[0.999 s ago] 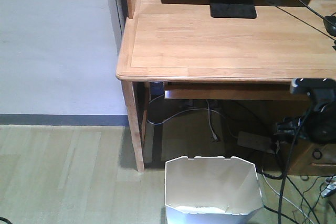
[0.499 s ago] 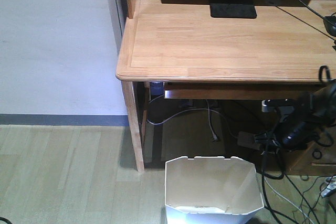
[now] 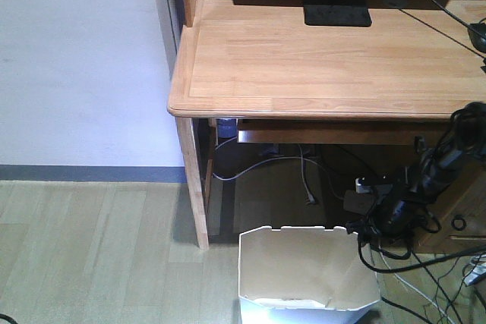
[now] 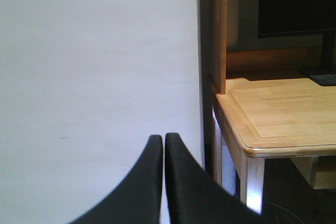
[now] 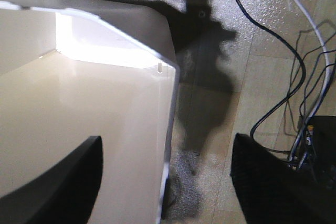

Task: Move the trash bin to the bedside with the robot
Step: 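Lower the right gripper to the white trash bin's rim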

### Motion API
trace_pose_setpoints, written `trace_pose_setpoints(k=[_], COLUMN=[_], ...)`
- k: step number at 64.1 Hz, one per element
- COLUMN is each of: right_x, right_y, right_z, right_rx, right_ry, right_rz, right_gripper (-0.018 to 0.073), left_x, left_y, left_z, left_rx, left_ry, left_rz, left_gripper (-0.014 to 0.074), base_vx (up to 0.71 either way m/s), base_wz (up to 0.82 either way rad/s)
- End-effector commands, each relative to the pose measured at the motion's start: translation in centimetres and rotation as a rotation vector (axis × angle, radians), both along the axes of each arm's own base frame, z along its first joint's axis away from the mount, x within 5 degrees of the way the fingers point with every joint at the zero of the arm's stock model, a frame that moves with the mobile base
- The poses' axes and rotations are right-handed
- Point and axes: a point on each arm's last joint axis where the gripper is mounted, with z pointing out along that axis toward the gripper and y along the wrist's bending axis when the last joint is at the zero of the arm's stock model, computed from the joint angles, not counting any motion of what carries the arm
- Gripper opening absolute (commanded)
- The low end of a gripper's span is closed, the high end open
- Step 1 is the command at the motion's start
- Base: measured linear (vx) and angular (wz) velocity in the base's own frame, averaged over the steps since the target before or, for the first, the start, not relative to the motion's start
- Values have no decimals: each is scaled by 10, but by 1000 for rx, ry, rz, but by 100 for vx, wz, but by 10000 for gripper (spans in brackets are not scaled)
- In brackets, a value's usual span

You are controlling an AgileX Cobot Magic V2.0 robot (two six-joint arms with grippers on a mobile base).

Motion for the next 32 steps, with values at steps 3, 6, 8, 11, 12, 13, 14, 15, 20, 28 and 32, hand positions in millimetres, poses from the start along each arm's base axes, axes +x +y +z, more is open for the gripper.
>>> trace_pose_setpoints(k=[3,6,8,11,12,13,14,15,20,28,32], right_x=[19,18,17,15,13,13,13,12,8,5,5], right_y=[-3,-3,-3,-2,-2,-2,-2,-2,-2,-2,-2], right_z=[-7,-15,-21,-29,-33,-35,-37,-40,-51,-64,-69], right_rx=[-2,0,1,4,4,4,5,5,8,10,10], right_ry=[-45,-32,-19,-3,5,7,11,17,35,56,56], right_rz=[4,5,5,6,7,9,11,12,22,24,25], right_gripper=[492,492,492,492,492,492,492,492,490,456,414], left_x=[-1,-1,-1,-1,-1,-1,-1,-1,-1,-1,-1], left_y=[-1,-1,-1,-1,-1,-1,-1,-1,-1,-1,-1], left_z=[4,4,4,4,4,4,4,4,4,4,4], left_rx=[-22,-22,-22,-22,-22,-22,-22,-22,-22,-22,-22], left_ry=[-79,-79,-79,-79,-79,-79,-79,-79,-79,-79,-79], left_rz=[-9,-9,-9,-9,-9,-9,-9,-9,-9,-9,-9], left_gripper=[-6,-6,-6,-6,-6,-6,-6,-6,-6,-6,-6], base_vx=[0,0,0,0,0,0,0,0,0,0,0], base_wz=[0,0,0,0,0,0,0,0,0,0,0])
